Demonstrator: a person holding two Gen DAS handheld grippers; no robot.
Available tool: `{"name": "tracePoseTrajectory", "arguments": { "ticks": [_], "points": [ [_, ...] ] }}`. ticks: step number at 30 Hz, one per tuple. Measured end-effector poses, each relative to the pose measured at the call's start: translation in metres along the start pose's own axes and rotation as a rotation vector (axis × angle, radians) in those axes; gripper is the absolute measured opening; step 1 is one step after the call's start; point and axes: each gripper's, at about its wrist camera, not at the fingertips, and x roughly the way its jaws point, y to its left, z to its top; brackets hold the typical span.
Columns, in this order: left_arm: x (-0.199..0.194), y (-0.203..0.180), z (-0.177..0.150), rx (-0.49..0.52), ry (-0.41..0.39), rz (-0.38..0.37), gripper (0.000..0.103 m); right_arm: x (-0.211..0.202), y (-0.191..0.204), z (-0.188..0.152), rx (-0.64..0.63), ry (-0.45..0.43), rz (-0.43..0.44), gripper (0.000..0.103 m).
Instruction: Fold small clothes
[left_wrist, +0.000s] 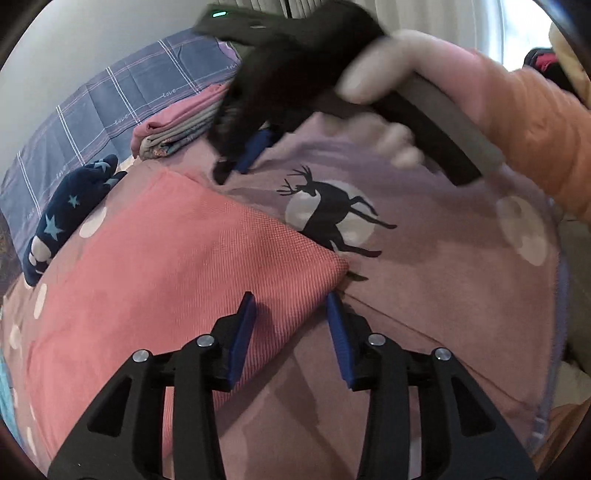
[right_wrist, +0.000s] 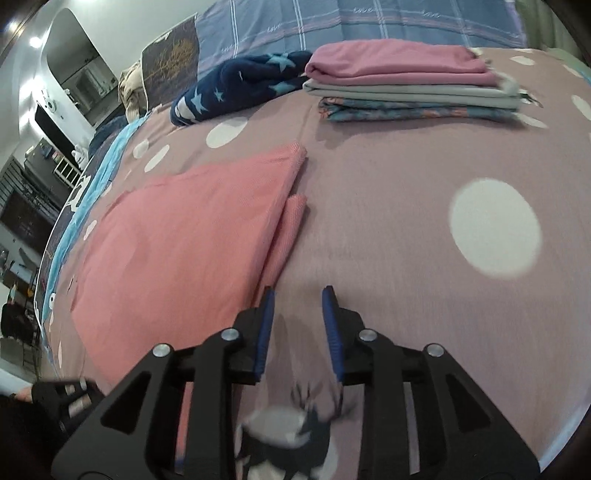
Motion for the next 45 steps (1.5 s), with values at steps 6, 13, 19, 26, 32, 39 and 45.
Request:
{"name": "tracePoseTrajectory", "arguments": {
  "ticks": [6, 13, 19, 26, 32, 39, 45],
  "points": [
    [0.009, -0.009, 0.010, 0.020, 0.016, 0.038, 0.042, 0.034, 0.003, 0.036, -0.030, 0.040, 0.071, 0.032],
    [0.009, -0.018, 0.015, 0.035, 0.023, 0.073, 0.047, 0.045, -0.005, 0.054, -0.025, -0.010, 0.127, 0.008],
    [0.011, -0.027, 0.020, 0.100, 0.008, 0.072, 0.047, 0.042, -0.024, 0.044, 0.037, -0.075, 0.211, 0.005],
    [-0.003, -0.008, 0.028, 0.008, -0.011, -0.058, 0.004, 0.033, -0.026, 0.043, 0.046, -0.137, 0.233, 0.003],
    [0.011, 0.005, 0.022, -0.038, 0.041, -0.144, 0.005, 0.020, -0.011, 0.054, -0.023, -0.248, 0.149, 0.003],
    [0.017, -0.002, 0.017, -0.020, 0.021, -0.145, 0.024, 0.037, -0.058, 0.056, 0.158, -0.204, 0.156, 0.000],
    [0.013, -0.003, 0.015, -0.044, 0.003, -0.209, 0.036, 0.005, -0.030, 0.047, 0.019, -0.236, 0.305, 0.003]
  ]
}}
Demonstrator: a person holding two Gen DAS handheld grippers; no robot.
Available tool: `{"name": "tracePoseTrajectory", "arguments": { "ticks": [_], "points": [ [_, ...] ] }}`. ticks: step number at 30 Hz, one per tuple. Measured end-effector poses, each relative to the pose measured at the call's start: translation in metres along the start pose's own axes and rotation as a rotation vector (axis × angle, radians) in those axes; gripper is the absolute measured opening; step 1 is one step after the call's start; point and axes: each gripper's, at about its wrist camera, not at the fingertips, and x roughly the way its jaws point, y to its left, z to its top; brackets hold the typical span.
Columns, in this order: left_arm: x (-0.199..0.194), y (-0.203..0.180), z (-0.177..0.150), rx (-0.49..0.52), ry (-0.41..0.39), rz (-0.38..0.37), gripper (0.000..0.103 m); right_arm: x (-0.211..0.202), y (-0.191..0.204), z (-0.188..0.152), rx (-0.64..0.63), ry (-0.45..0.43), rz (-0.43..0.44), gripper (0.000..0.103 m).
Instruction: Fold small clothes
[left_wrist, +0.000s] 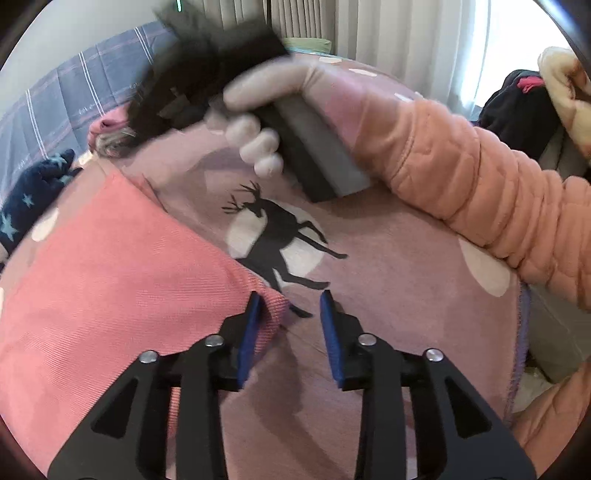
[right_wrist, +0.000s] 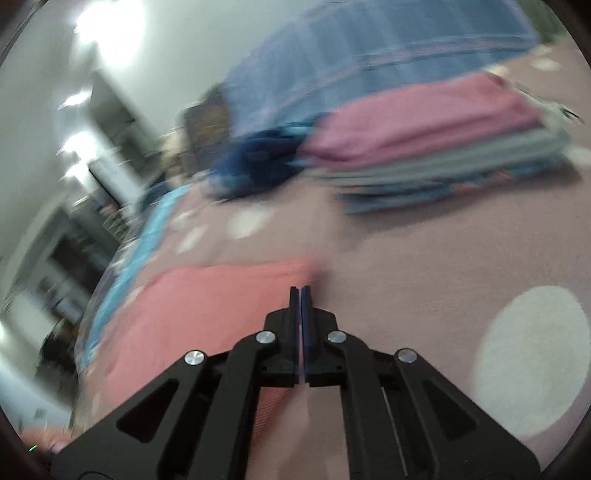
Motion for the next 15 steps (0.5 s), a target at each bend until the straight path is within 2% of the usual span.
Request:
{"name": "tracePoseTrajectory", "arguments": {
  "ticks": [1, 2, 4, 6, 9, 13, 15],
  "points": [
    [0.002, 0.000, -0.001, -0.003, -0.003, -0.006, 0.037, -0.001, 0.015, -0.001, -0.041, 0.024, 0.055, 0.003],
    [0.002, 0.000, -0.002, -0.011, -0.006, -0.015, 0.037, 0.001, 0.032, -0.005, -0.094, 0.054, 0.067, 0.003],
    [0.000, 0.004, -0.001, -0.049, -0.015, -0.043, 0.037, 0.018, 0.046, -0.011, -0.177, 0.128, -0.040, 0.007],
    [-0.005, 0.009, -0.002, -0.089, -0.031, -0.053, 0.037, 0.048, 0.034, -0.021, -0.209, 0.196, -0.264, 0.000],
    [-0.022, 0.012, -0.010, -0.119, -0.064, -0.058, 0.037, 0.040, 0.023, -0.019, -0.141, 0.160, -0.229, 0.000],
    [-0.061, 0.038, -0.033, -0.227, -0.136, -0.018, 0.038, 0.035, 0.039, -0.026, -0.211, 0.157, -0.313, 0.001],
    [-0.081, 0.057, -0.048, -0.301, -0.170, 0.015, 0.039, 0.026, 0.047, -0.030, -0.224, 0.150, -0.344, 0.005]
  ]
}}
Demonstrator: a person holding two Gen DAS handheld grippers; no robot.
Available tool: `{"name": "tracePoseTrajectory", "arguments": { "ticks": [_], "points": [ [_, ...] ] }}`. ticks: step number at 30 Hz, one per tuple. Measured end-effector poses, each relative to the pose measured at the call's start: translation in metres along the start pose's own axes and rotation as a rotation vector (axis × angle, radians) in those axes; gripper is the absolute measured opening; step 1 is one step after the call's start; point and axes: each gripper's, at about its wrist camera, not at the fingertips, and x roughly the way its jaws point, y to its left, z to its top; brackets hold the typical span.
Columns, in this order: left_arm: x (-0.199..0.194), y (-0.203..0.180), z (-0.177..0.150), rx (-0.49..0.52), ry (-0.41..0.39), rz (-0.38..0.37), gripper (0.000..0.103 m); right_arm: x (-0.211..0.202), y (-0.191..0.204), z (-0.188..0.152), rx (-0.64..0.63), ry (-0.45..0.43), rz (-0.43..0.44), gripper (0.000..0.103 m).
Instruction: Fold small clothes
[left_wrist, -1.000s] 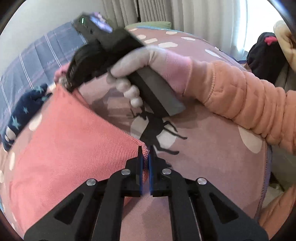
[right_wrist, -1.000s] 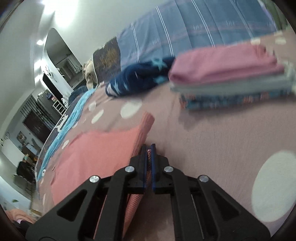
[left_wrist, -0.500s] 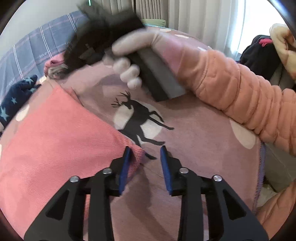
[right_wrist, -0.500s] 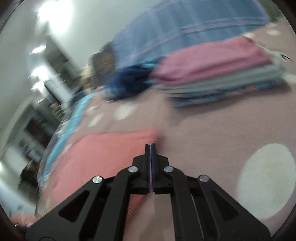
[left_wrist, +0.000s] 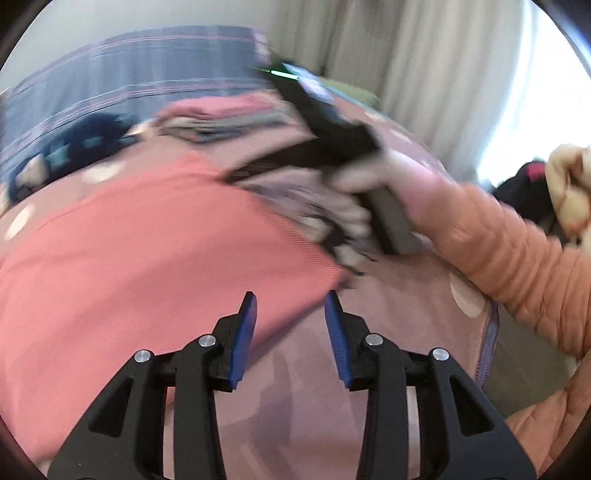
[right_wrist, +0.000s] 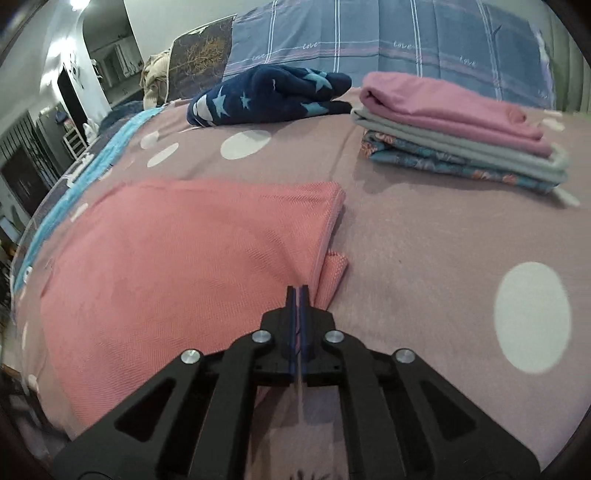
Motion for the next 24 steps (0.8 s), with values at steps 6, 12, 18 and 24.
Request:
{"name": "tracePoseTrajectory", "arguments": {
  "ticks": [6, 12, 18, 24],
  "points": [
    [-0.074, 0.087, -0.032, -0.241, -0.135, 0.161, 0.039, -0.016, 0.040, 0.013, -0.024, -0.009, -0.036, 0.017],
    [-0.129, 0.160, -0.081, -0.464, -0.236, 0.289, 0.039, -0.011, 0.126, 0.035, -0.179, 0.011, 0.019, 0.028],
    [-0.139, 0.217, -0.122, -0.639, -0.257, 0.272, 0.039, 0.022, 0.224, 0.060, -0.323, 0.072, 0.114, 0.032],
    [-0.124, 0.238, -0.109, -0.541, -0.175, 0.257, 0.039, 0.072, 0.312, 0.092, -0.476, 0.139, 0.119, 0.034]
  ]
}}
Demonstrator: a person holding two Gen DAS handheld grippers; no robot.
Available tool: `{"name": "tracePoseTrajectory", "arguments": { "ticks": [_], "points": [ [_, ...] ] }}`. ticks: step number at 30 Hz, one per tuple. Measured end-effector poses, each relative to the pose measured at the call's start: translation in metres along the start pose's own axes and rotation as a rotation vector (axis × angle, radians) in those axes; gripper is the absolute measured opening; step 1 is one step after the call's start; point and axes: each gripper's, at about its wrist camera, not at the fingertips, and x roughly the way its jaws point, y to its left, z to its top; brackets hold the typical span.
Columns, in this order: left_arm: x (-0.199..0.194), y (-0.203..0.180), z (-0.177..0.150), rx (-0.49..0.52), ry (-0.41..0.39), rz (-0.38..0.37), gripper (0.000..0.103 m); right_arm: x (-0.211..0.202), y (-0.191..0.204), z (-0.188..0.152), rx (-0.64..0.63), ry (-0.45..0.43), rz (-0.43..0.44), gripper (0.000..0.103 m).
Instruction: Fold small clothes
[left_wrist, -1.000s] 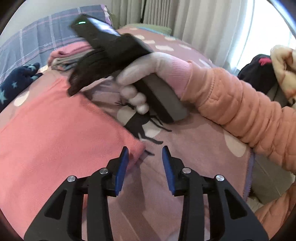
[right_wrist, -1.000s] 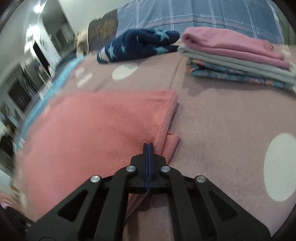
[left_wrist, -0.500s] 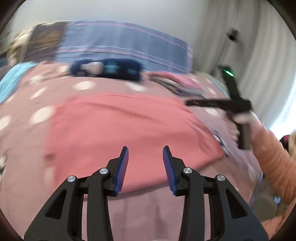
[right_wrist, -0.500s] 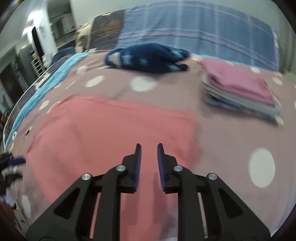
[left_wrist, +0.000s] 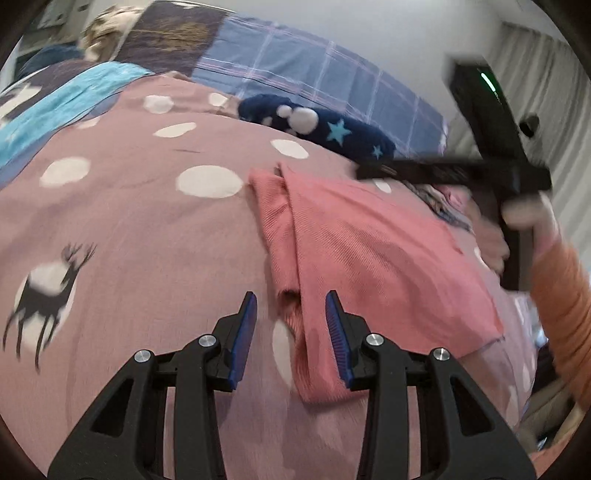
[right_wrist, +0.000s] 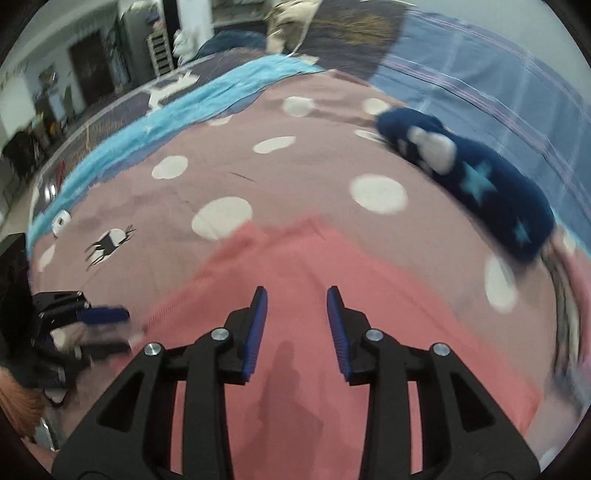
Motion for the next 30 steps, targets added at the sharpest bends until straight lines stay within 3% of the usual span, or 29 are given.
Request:
{"name": "tracePoseTrajectory", "arguments": {
  "ticks": [6, 10, 14, 15, 16, 17, 21, 22, 24, 26, 27, 30],
  "points": [
    [0.023, 0.017, 0.007, -0.049, 0.062, -0.113, 0.039, 0.050, 0.033, 0.046, -0.102, 0.074, -0.012, 0.039],
    [0.024, 0.027, 0.006, -0.105, 0.056, -0.179, 0.039, 0.077, 0.048, 0.060, -0.133, 0.124, 0.006, 0.045],
    [0.027, 0.029, 0.007, -0.119, 0.064, -0.180, 0.037, 0.100, 0.059, 0.059, -0.185, 0.195, -0.041, 0.048],
    [0.029, 0.028, 0.008, -0.120, 0.068, -0.165, 0.024, 0.107, 0.060, 0.057, -0.193, 0.218, -0.064, 0.045],
    [0.032, 0.031, 0.009, -0.124, 0.076, -0.173, 0.006, 0.111, 0.060, 0.056, -0.194, 0.226, -0.073, 0.015],
    [0.030, 0.030, 0.008, -0.124, 0.074, -0.182, 0.006, 0.112, 0.059, 0.056, -0.189, 0.224, -0.068, 0.005],
    [-0.002, 0.005, 0.009, -0.014, -0.070, -0.208, 0.005, 0.082, 0.058, 0.059, -0.107, 0.077, -0.098, 0.005],
    [-0.004, 0.002, 0.009, 0.003, -0.074, -0.191, 0.005, 0.077, 0.055, 0.058, -0.069, 0.054, -0.104, 0.005],
    [0.004, 0.001, 0.006, 0.019, -0.049, -0.114, 0.004, 0.085, 0.042, 0.055, -0.011, 0.060, -0.152, 0.005],
    [0.022, 0.013, 0.004, -0.048, 0.040, -0.073, 0.004, 0.103, 0.031, 0.052, 0.028, 0.088, -0.142, 0.006],
    [0.025, 0.019, 0.003, -0.080, 0.060, -0.076, 0.004, 0.109, 0.026, 0.051, 0.040, 0.071, -0.098, 0.006],
    [0.018, 0.015, 0.000, -0.053, 0.058, -0.058, 0.004, 0.099, 0.019, 0.053, 0.046, -0.044, -0.111, 0.013]
  ]
}}
